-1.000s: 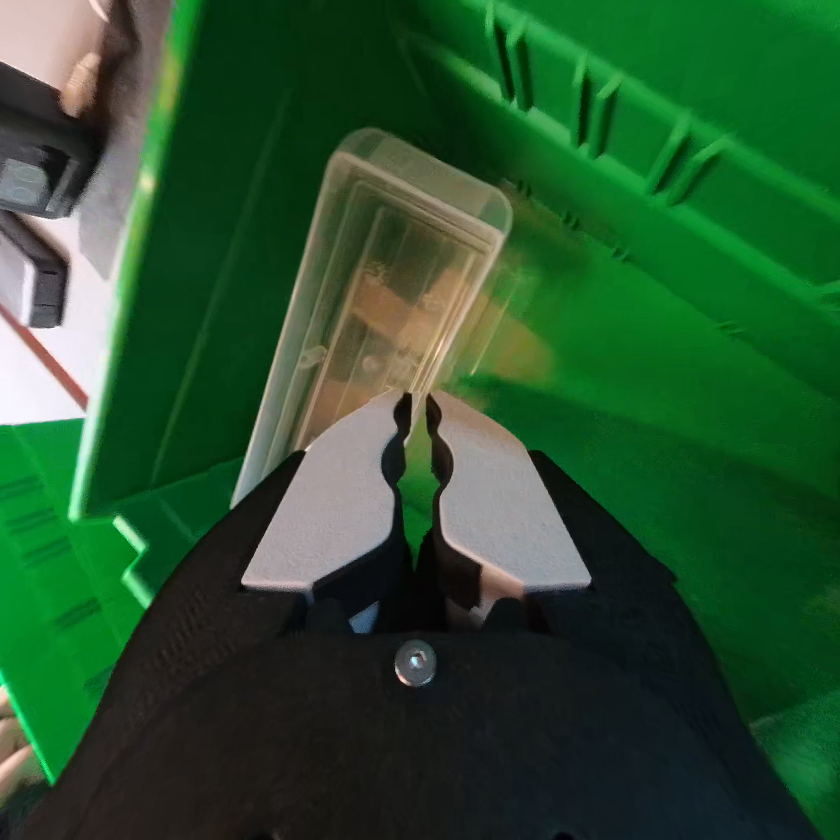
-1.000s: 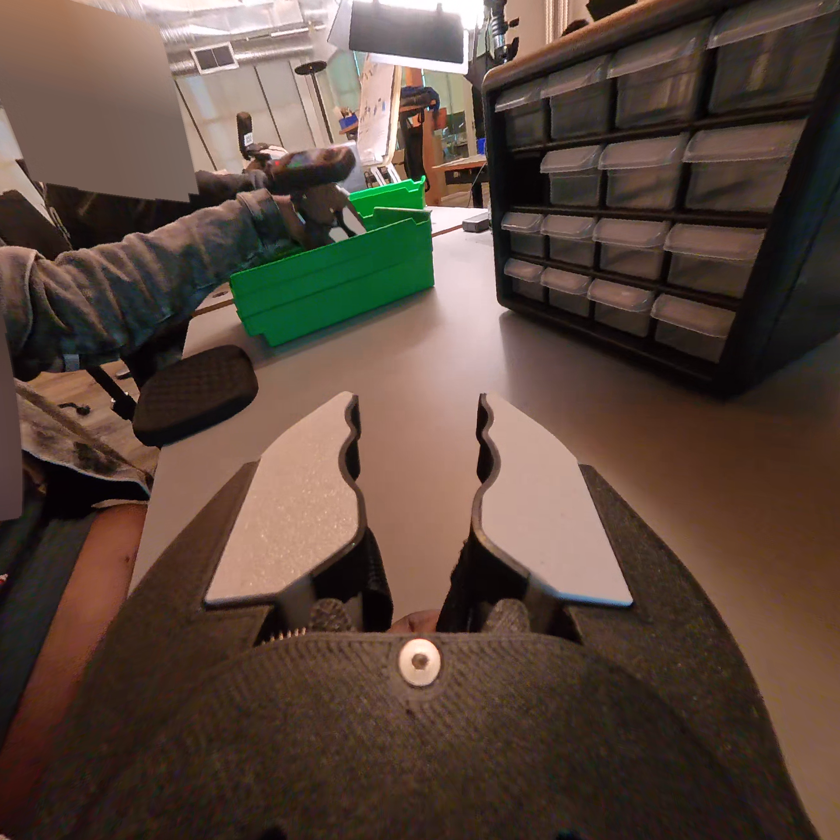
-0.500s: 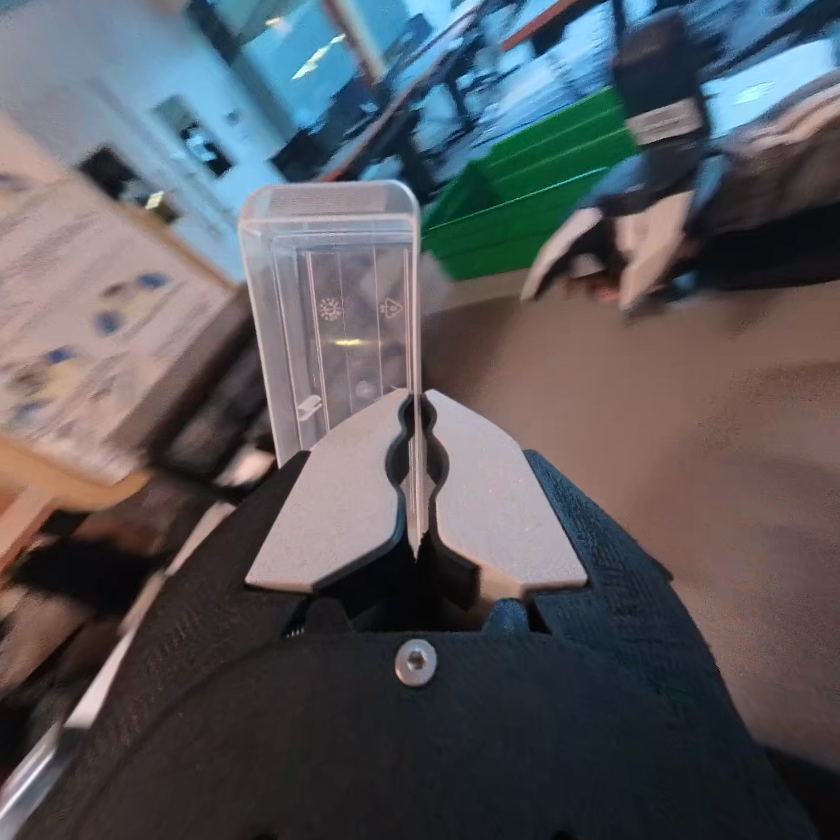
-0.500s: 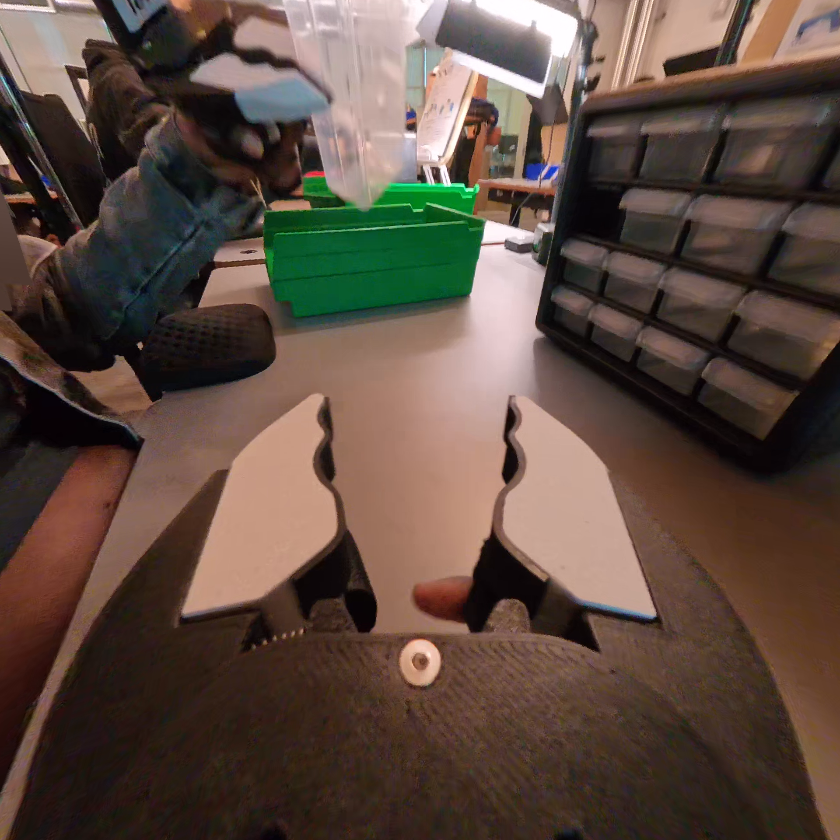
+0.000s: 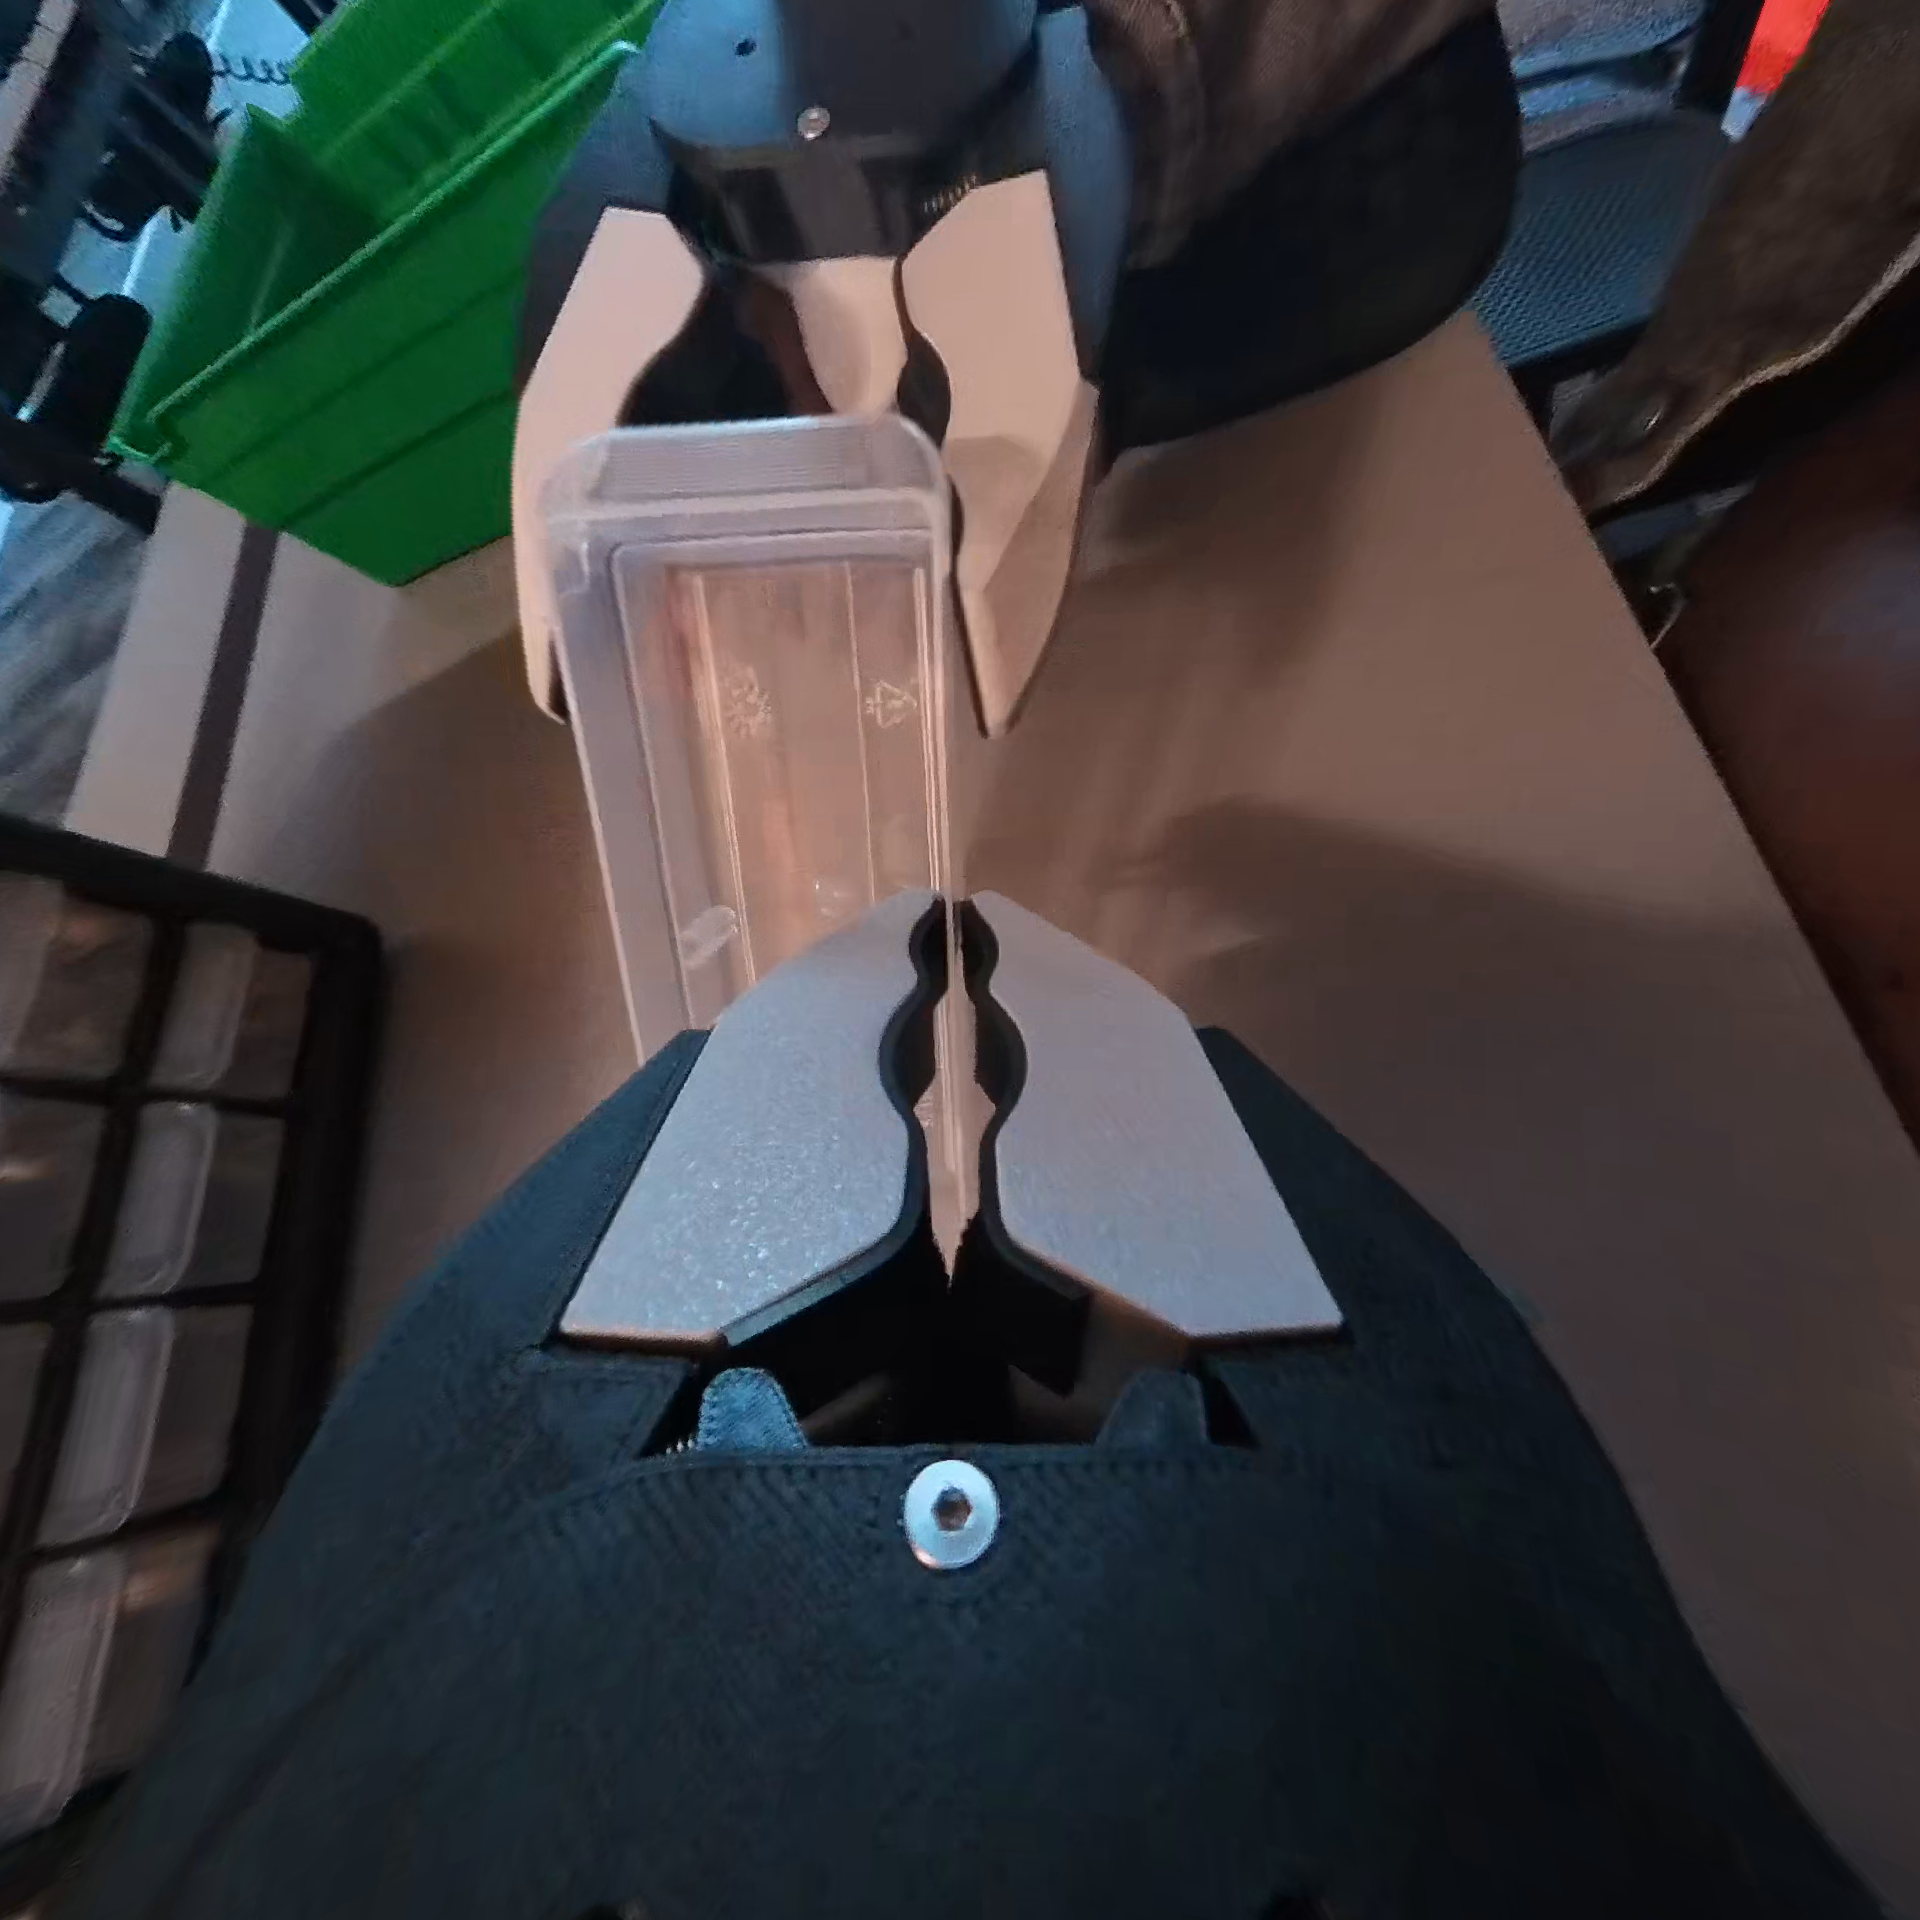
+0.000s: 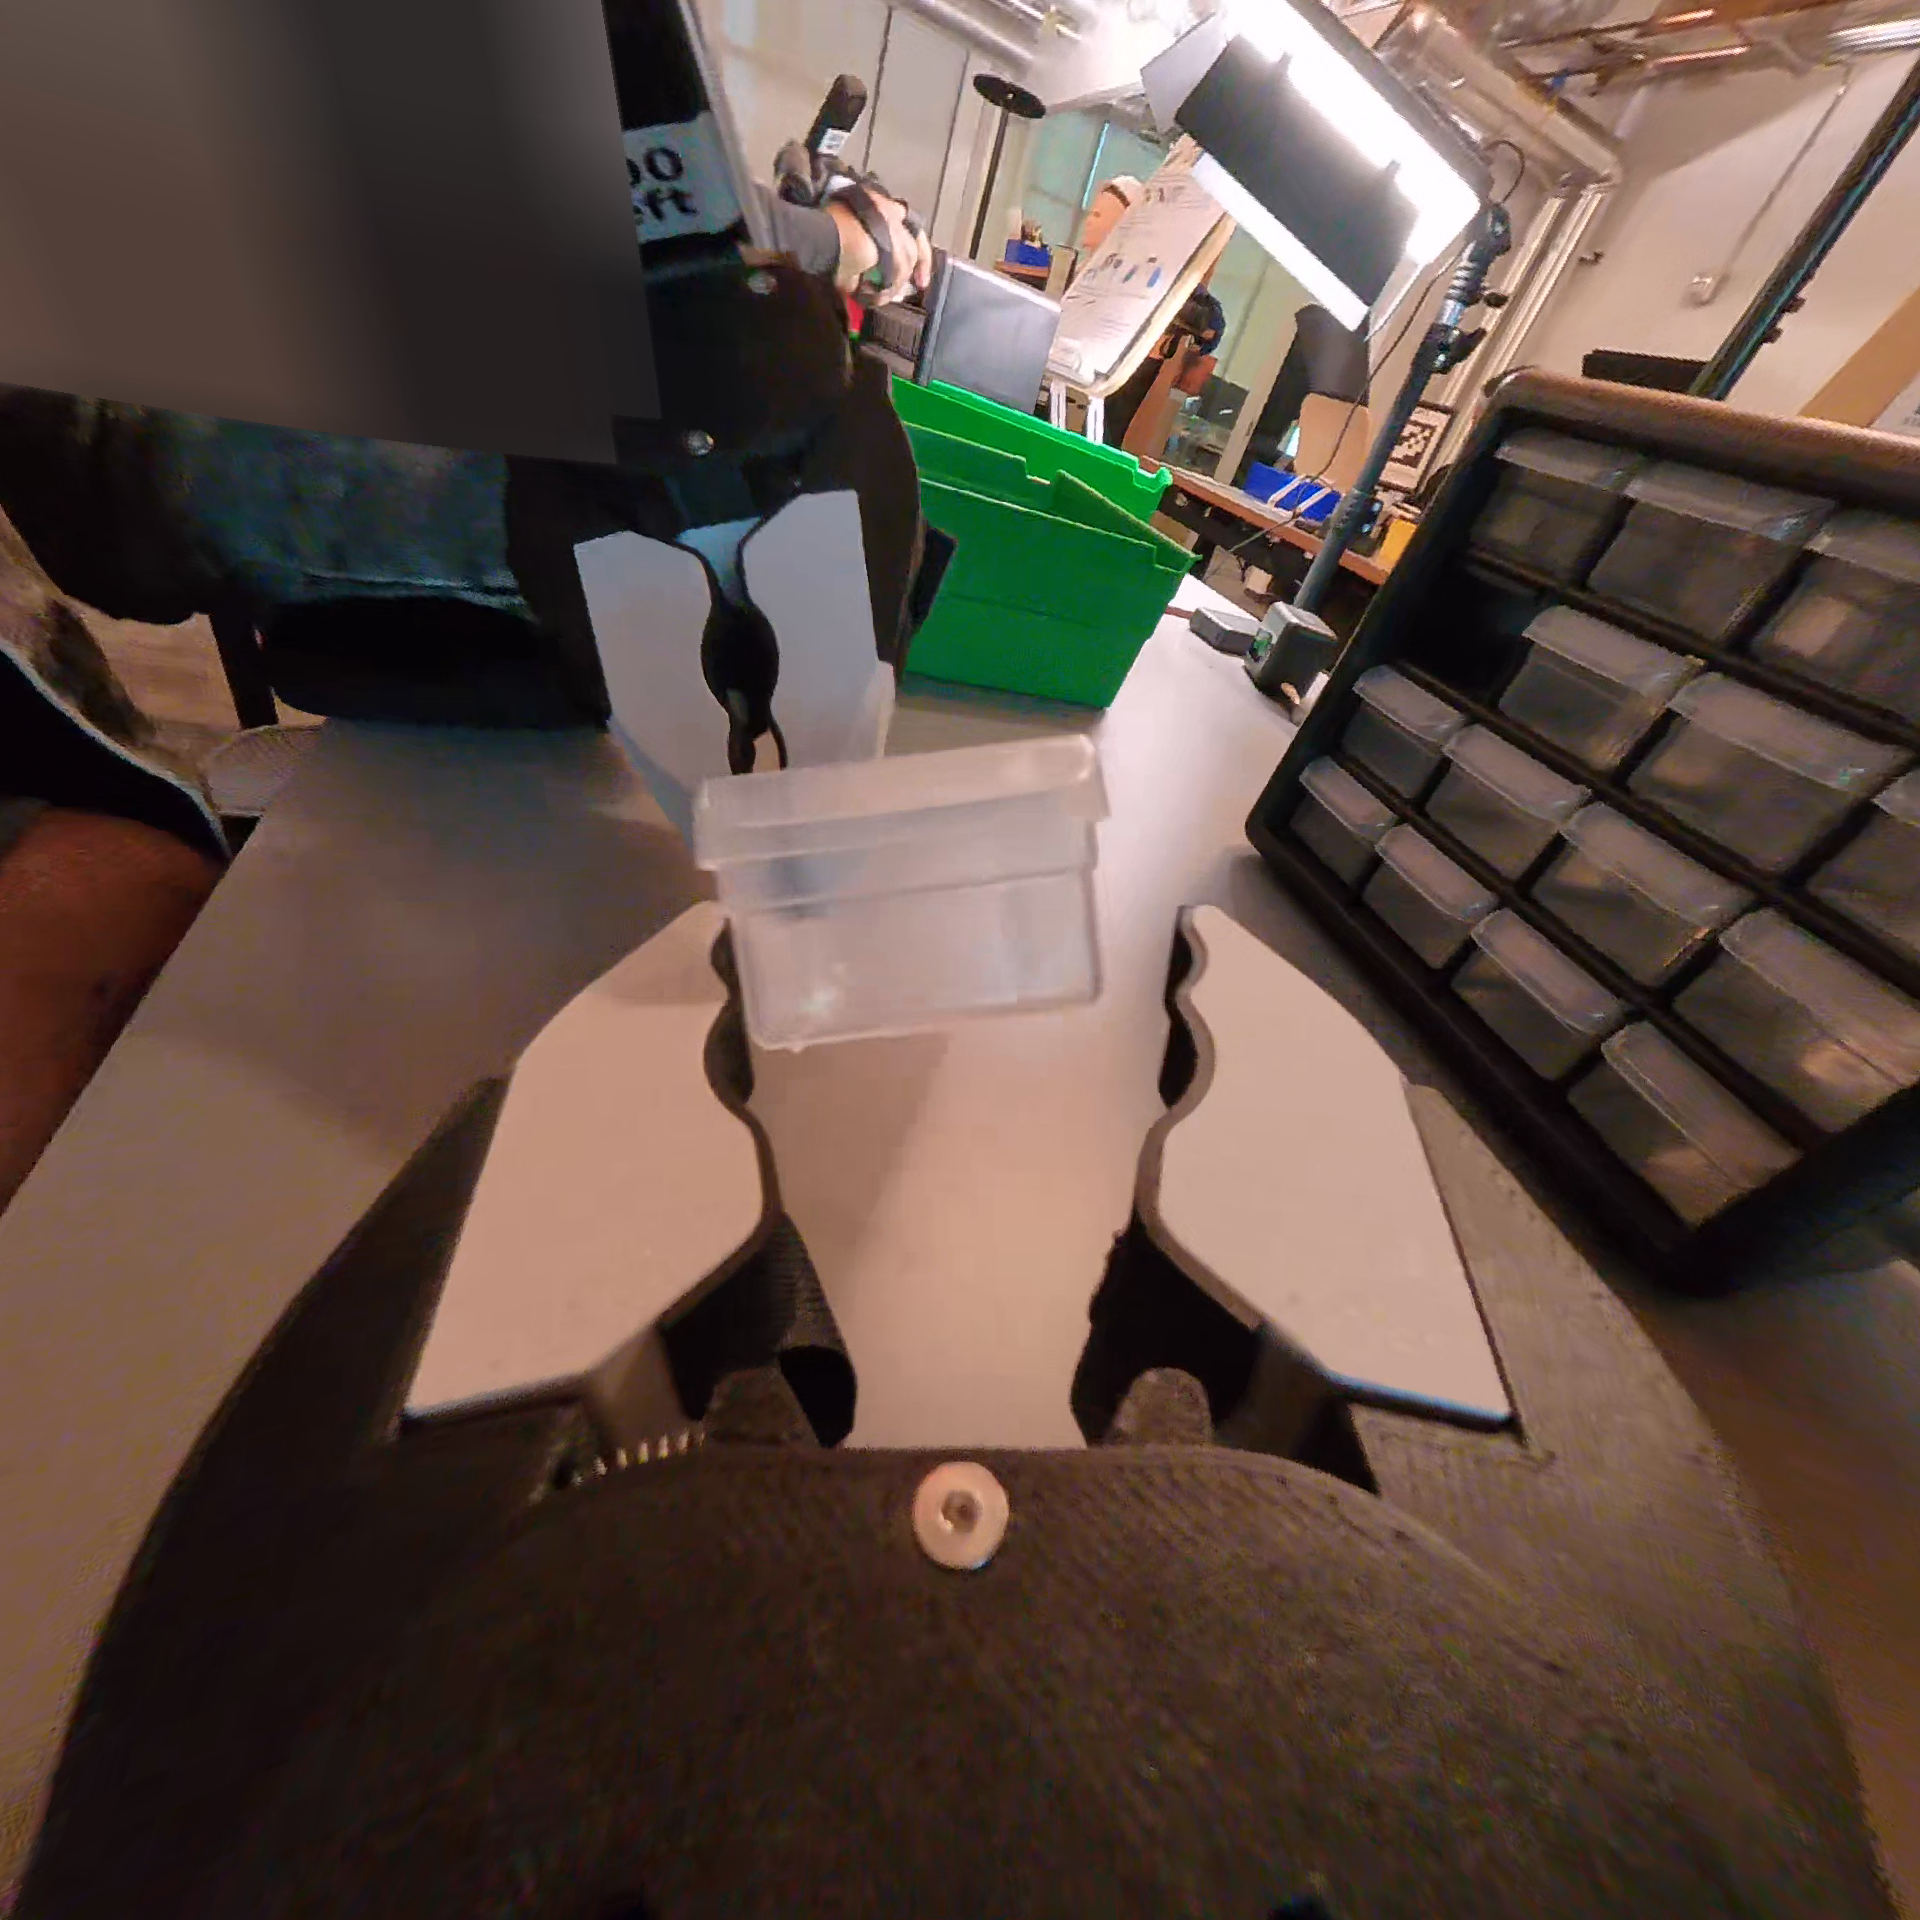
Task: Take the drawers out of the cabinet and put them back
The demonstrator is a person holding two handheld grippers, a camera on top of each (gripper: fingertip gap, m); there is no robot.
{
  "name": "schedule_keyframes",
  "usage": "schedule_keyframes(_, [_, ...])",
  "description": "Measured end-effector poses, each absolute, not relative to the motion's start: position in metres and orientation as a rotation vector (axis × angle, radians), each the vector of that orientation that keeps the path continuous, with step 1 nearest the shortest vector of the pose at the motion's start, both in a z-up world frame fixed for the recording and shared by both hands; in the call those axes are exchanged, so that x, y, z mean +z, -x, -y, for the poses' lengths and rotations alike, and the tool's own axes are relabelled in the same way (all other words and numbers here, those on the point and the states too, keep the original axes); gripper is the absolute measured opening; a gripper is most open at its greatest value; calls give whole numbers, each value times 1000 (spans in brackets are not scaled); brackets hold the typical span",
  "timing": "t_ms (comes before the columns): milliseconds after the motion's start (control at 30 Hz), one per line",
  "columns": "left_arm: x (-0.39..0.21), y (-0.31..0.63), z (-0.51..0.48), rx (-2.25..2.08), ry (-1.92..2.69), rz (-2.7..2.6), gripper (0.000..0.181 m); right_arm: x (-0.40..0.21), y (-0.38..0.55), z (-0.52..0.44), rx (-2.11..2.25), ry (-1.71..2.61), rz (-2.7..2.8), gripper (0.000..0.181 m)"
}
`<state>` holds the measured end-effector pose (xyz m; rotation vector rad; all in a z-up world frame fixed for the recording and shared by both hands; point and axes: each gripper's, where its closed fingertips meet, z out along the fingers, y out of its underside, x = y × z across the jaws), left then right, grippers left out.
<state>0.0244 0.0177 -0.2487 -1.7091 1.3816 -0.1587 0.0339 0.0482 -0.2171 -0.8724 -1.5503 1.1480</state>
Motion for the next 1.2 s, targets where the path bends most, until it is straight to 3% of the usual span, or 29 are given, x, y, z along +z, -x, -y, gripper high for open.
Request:
schedule_keyframes(67, [-252, -27, -18, -178, 1706, -1402, 3, -216, -35, -46, 1147, 850, 1552, 65])
schedule_keyframes(300, [-230, -35, -23, -273, 1528, -1258, 14, -203, -42, -47, 1220, 835, 1498, 64])
schedule_keyframes(433, [-209, -23, -42, -335, 1491, -977, 70, -190, -46, -53, 1280, 838, 1423, 64])
schedule_keyframes(533, [-240, -31, -45, -384, 1680, -1025, 101, -193, -46, -42, 1279, 782, 1473, 64])
schedule_keyframes(567, [-250, -33, -45, -330, 1702, -1076, 102, -195, -46, -37, 1269, 759, 1496, 64])
schedule_keyframes(633, [-259, -31, -47, -190, 1689, -1149, 77, -197, -47, -32, 1254, 727, 1520, 64])
schedule_keyframes(700, [-256, -28, -45, -113, 1658, -1191, 67, -200, -46, -34, 1207, 715, 1539, 64])
schedule_keyframes(800, [-251, -21, -34, -213, 1677, -1238, 63, -203, -47, -28, 1263, 728, 1564, 65])
schedule_keyframes(1000, [-251, -7, -2, -567, 1748, -1310, 62, -203, -47, -24, 1008, 572, 1674, 96])
schedule_keyframes(1200, [-251, -19, 26, -857, 1669, -1409, 62, -198, -31, 2, 509, 97, 1862, 86])
